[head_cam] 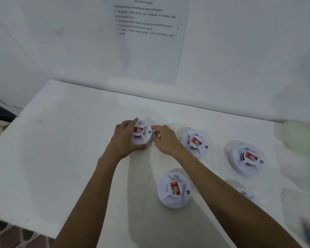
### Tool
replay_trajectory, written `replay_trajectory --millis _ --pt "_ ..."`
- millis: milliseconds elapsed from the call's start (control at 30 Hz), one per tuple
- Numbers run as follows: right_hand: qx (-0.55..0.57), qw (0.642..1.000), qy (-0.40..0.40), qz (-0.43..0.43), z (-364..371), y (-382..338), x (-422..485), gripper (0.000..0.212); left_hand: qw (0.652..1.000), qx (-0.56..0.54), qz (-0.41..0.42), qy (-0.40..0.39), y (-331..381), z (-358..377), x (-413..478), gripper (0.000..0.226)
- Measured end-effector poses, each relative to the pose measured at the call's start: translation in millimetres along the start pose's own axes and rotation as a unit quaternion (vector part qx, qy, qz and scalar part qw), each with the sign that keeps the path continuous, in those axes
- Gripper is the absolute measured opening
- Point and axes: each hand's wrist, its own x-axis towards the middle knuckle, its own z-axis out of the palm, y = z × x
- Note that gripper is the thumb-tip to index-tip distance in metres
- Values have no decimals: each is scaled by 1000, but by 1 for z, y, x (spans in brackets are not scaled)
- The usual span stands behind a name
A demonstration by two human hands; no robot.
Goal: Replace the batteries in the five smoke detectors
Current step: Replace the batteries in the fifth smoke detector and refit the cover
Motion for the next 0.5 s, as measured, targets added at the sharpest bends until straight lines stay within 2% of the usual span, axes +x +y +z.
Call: replay_trajectory --millis 100,167,267,367,500 --pt "95 995 11 15 -8 -2 -15 37 1000 2 10 25 10 -6 -8 107" --pt "161 986 30 17 -17 -3 -30 34 999 -34 2 13 25 -12 -15 112" --pt "230 971 56 -6 -34 -6 -60 35 997 -68 37 14 55 -18 -27 119" --pt "286 954 90 -21 -55 -2 -97 42 992 -113 59 0 92 -27 -42 117" --pt "361 925 116 -19 -76 16 -144 30 975 -199 100 -4 142 -31 -66 106"
